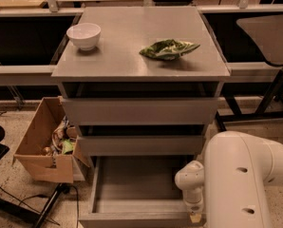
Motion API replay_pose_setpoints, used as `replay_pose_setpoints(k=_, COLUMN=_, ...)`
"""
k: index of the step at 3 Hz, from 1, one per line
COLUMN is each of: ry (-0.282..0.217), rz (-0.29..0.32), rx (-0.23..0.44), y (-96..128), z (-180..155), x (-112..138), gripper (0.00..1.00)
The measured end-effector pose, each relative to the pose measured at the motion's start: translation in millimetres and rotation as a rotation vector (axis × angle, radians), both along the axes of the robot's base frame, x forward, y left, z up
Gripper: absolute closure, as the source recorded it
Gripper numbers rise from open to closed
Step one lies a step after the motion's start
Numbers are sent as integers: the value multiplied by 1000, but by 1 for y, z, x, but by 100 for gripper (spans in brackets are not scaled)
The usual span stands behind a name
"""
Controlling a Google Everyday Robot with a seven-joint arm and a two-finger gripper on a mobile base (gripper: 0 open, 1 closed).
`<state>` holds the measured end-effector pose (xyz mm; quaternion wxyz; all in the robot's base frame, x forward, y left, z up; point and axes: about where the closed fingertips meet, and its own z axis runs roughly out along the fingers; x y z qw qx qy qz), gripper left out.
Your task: Open bottom drawer
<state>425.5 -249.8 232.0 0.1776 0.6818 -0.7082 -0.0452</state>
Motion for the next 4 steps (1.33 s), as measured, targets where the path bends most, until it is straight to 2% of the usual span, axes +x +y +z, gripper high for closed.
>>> replay_pose_setpoints(k=1, ry=-2, rz=-2, rx=6, y=-1, z=-1, x=-2, gripper=4)
replay_pose_setpoints(k=2, ry=-13, rz=-13, rx=39, y=-8, z=-6, x=-15, gripper=0)
replay_pose_setpoints(k=3, ry=40, rz=6, rx=123, y=1, z=-50, x=-30, gripper=0)
replay_pose_setpoints(k=4, ry=71, rz=32, rx=184, y=13, z=-73, x=-35, gripper=0)
